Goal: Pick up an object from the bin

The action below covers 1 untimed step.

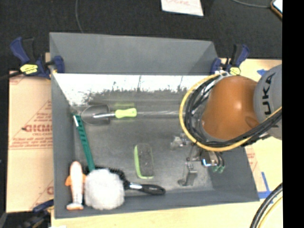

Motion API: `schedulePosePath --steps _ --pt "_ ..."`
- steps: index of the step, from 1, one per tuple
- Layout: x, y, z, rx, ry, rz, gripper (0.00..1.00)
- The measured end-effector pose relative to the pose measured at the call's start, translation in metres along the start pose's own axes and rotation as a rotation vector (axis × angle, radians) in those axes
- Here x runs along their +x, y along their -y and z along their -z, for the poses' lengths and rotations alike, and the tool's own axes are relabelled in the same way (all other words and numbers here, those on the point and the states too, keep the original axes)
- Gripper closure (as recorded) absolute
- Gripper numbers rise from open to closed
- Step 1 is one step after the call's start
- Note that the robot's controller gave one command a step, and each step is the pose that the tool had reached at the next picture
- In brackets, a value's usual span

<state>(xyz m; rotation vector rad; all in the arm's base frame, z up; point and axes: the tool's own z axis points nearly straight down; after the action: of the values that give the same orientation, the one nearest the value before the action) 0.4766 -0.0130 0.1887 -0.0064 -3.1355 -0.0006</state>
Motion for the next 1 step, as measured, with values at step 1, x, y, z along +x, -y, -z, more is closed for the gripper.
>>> schedulePosePath --steps 1 --pt "-0.0018 0.0002 0.0041 0.001 0.008 0.001 0.00"
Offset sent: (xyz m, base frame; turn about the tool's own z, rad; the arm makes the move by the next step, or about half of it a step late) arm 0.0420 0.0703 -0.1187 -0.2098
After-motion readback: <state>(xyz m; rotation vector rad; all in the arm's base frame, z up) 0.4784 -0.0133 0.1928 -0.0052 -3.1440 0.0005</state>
